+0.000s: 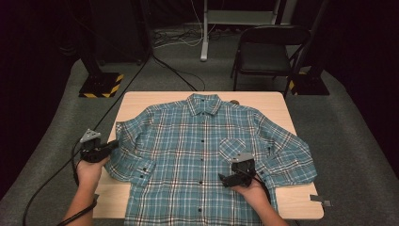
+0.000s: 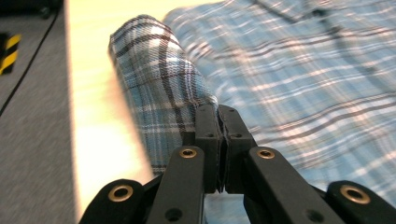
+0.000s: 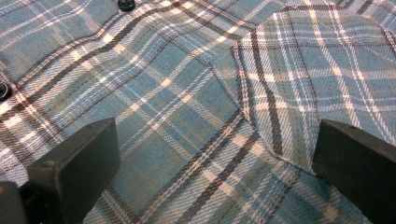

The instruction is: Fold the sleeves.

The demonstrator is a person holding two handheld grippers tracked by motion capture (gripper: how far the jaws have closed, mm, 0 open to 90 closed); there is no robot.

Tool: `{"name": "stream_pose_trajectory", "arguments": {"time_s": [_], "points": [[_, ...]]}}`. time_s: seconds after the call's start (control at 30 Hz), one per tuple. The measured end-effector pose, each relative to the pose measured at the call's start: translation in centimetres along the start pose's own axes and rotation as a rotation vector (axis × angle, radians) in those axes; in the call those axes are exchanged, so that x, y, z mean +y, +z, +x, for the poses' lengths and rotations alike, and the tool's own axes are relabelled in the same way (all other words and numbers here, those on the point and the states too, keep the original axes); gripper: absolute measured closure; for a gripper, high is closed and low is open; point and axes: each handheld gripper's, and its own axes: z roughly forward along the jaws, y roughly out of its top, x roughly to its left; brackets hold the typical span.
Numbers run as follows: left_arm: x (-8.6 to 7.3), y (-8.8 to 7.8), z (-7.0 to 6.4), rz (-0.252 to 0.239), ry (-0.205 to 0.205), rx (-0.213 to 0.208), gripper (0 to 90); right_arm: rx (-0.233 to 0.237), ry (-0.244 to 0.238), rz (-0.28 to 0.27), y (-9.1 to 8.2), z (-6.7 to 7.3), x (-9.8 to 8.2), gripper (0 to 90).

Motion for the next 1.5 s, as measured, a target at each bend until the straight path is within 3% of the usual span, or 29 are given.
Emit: {"name": "stream_pose_trajectory", "arguments": {"time_s": [0.13, 0.37, 0.5, 0.63, 0.77, 0.83, 0.9, 1.1, 1.17, 1.2, 1.27, 1.33, 1.4, 1.47, 1.5], "points": [[1.4, 0.6, -2.8, -0.022, 0.021, -0.083, 87.5, 0.0, 0.0, 0.0, 0.0, 0.0, 0.0, 0.0], [3.0, 1.8, -8.7, -0.012, 0.157, -0.181, 87.6, -0.001, 0.0, 0.0, 0.0, 0.0, 0.0, 0.0], [3.5, 2.3, -11.6, -0.01, 0.213, -0.23, 87.6, -0.001, 0.0, 0.0, 0.0, 0.0, 0.0, 0.0], [3.4, 3.2, -14.0, -0.006, 0.243, -0.284, 87.6, -0.001, 0.0, 0.0, 0.0, 0.0, 0.0, 0.0], [3.0, 4.1, -16.1, 0.022, 0.297, -0.318, 87.5, -0.001, 0.0, 0.0, 0.0, 0.0, 0.0, 0.0], [2.6, 4.6, -17.2, 0.042, 0.35, -0.312, 87.6, -0.001, 0.0, 0.0, 0.0, 0.0, 0.0, 0.0], [2.4, 5.0, -18.1, 0.047, 0.377, -0.304, 87.6, -0.001, 0.0, 0.0, 0.0, 0.0, 0.0, 0.0], [2.3, 5.3, -19.1, 0.042, 0.393, -0.333, 87.6, -0.001, 0.0, 0.0, 0.0, 0.0, 0.0, 0.0], [2.2, 5.6, -19.2, 0.075, 0.378, -0.36, 85.8, -0.002, 0.0, 0.0, 0.0, 0.0, 0.0, 0.0], [2.2, 6.0, -19.2, 0.114, 0.358, -0.371, 76.4, -0.002, 0.0, 0.0, 0.0, 0.0, 0.0, 0.0], [2.3, 6.1, -18.9, 0.118, 0.321, -0.337, 45.6, -0.002, 0.0, 0.0, 0.0, 0.0, 0.0, 0.0], [2.9, 5.7, -18.1, 0.123, 0.315, -0.323, 40.5, -0.002, 0.0, 0.0, 0.0, 0.0, 0.0, 0.0], [3.3, 5.0, -17.0, 0.114, 0.316, -0.267, 34.9, -0.002, 0.001, 0.0, 0.0, 0.0, 0.0, 0.0], [3.5, 4.8, -15.6, 0.149, 0.318, -0.231, 33.1, -0.002, 0.0, 0.0, 0.0, 0.0, 0.0, 0.0], [3.3, 4.7, -14.8, 0.156, 0.328, -0.19, 32.0, -0.002, 0.001, 0.0, 0.0, 0.0, 0.0, 0.0]]}}
